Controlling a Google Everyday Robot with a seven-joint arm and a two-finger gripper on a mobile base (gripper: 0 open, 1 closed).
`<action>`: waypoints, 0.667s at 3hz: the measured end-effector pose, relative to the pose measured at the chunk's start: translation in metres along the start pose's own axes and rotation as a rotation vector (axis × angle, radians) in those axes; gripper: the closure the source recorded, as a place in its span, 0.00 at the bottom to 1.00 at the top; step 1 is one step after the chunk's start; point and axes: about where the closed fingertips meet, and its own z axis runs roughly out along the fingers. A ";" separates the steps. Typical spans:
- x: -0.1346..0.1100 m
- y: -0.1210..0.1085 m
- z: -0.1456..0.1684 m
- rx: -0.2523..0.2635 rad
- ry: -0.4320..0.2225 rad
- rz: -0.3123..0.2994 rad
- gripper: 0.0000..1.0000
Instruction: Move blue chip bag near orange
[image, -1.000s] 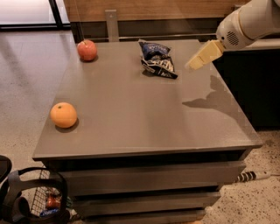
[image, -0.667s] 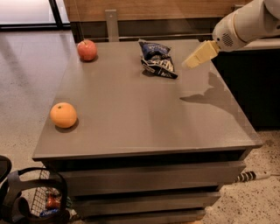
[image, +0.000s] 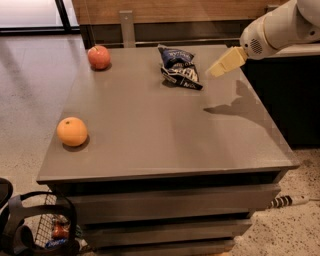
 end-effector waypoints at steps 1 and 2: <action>-0.006 -0.008 0.024 -0.021 -0.035 0.022 0.00; -0.010 -0.012 0.043 -0.042 -0.058 0.035 0.00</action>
Offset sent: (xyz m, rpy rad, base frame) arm 0.0596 0.0234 -0.0249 0.1181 -0.0012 0.0297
